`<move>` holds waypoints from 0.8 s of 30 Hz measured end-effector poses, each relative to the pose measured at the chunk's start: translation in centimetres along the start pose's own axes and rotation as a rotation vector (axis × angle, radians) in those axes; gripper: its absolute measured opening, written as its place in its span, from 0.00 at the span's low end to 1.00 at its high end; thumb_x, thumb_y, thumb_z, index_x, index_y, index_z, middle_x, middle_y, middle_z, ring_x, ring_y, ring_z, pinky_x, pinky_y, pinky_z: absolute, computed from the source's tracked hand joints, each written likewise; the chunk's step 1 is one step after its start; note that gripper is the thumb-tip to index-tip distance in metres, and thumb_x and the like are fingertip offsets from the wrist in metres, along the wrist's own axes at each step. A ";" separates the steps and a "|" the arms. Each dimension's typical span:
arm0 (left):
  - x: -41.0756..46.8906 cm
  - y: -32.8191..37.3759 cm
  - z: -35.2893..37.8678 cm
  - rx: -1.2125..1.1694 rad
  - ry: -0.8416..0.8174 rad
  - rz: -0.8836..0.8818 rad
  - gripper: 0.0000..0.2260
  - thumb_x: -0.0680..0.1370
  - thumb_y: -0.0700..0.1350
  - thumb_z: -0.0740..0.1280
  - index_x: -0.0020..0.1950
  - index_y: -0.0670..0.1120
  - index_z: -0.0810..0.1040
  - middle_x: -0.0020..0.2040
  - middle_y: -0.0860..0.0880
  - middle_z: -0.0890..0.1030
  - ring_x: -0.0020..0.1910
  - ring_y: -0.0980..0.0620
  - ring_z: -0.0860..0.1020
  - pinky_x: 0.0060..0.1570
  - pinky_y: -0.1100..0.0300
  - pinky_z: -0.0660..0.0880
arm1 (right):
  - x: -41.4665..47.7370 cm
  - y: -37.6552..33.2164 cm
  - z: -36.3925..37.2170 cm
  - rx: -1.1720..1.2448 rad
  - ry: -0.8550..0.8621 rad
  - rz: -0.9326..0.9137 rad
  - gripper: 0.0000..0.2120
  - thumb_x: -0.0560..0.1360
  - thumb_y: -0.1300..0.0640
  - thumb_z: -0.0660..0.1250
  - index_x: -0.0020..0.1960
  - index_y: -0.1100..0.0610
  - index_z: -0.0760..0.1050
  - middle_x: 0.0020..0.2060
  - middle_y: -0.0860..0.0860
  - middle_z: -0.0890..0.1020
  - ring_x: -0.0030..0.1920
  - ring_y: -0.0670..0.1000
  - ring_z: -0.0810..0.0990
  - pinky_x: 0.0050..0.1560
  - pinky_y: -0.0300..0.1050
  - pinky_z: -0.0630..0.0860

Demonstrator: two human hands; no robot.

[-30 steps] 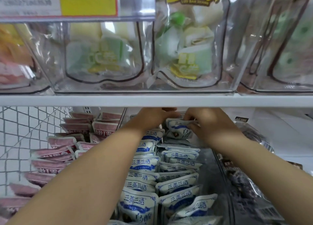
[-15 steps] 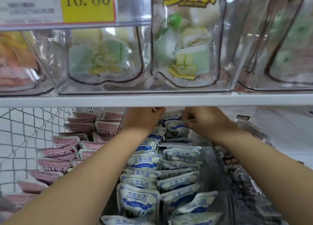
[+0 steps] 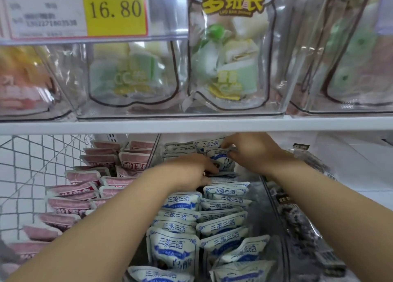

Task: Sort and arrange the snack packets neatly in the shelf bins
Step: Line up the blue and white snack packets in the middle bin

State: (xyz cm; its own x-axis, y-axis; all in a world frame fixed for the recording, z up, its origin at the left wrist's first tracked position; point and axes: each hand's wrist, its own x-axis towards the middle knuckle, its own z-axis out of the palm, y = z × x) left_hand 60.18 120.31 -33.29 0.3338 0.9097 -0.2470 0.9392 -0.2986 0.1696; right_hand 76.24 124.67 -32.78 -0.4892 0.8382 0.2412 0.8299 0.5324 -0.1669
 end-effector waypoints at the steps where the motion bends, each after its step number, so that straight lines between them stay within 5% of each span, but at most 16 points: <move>1: -0.2 -0.2 -0.2 0.008 -0.005 0.000 0.21 0.80 0.44 0.62 0.72 0.52 0.65 0.70 0.52 0.70 0.64 0.51 0.71 0.59 0.64 0.66 | 0.1 0.0 0.0 -0.016 -0.004 -0.026 0.14 0.77 0.56 0.63 0.62 0.49 0.76 0.59 0.48 0.79 0.59 0.50 0.75 0.48 0.38 0.63; 5: -0.2 -0.1 0.5 0.069 0.078 0.022 0.24 0.78 0.38 0.60 0.72 0.56 0.66 0.68 0.53 0.72 0.53 0.52 0.76 0.42 0.69 0.68 | 0.5 -0.2 0.1 -0.095 -0.009 -0.155 0.15 0.76 0.59 0.62 0.62 0.50 0.76 0.66 0.46 0.74 0.65 0.47 0.70 0.53 0.38 0.64; 7: 0.2 -0.2 0.7 0.061 0.114 0.036 0.22 0.78 0.38 0.59 0.70 0.56 0.68 0.66 0.52 0.75 0.50 0.53 0.77 0.44 0.64 0.72 | 0.7 -0.2 0.2 -0.134 -0.002 -0.185 0.14 0.76 0.59 0.61 0.60 0.50 0.77 0.67 0.44 0.72 0.66 0.47 0.69 0.56 0.39 0.65; 13: 2.0 -0.5 0.9 0.023 0.229 -0.005 0.12 0.80 0.46 0.57 0.56 0.52 0.78 0.49 0.49 0.82 0.45 0.49 0.80 0.49 0.53 0.76 | 1.4 0.3 0.7 -0.183 0.085 -0.060 0.11 0.78 0.51 0.60 0.56 0.53 0.77 0.55 0.49 0.79 0.56 0.51 0.76 0.46 0.42 0.69; 17: 2.8 0.2 1.0 0.015 0.211 -0.052 0.09 0.80 0.44 0.59 0.43 0.46 0.76 0.38 0.49 0.76 0.38 0.48 0.76 0.39 0.57 0.71 | 2.2 0.3 0.7 -0.099 -0.046 -0.034 0.13 0.78 0.53 0.61 0.60 0.56 0.74 0.57 0.52 0.78 0.57 0.53 0.75 0.53 0.44 0.69; 21: 2.4 -0.3 1.4 -0.045 0.264 -0.023 0.12 0.81 0.45 0.57 0.56 0.50 0.79 0.49 0.49 0.81 0.45 0.48 0.78 0.46 0.57 0.73 | 2.4 0.2 0.5 0.027 -0.173 -0.040 0.11 0.78 0.57 0.61 0.60 0.55 0.75 0.54 0.50 0.79 0.54 0.51 0.76 0.50 0.43 0.69; 24: 2.0 -0.6 1.2 -0.110 0.302 0.001 0.12 0.82 0.46 0.57 0.55 0.47 0.79 0.51 0.48 0.82 0.44 0.50 0.77 0.42 0.60 0.67 | 2.6 0.7 0.3 0.031 -0.133 0.001 0.10 0.78 0.58 0.62 0.58 0.56 0.76 0.51 0.52 0.80 0.51 0.50 0.76 0.43 0.38 0.63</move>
State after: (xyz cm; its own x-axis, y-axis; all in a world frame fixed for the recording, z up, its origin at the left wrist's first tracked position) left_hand 60.35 121.93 -35.08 0.2805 0.9588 0.0451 0.9189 -0.2818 0.2761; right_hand 75.47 127.26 -32.61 -0.5210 0.8461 0.1127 0.8228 0.5330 -0.1973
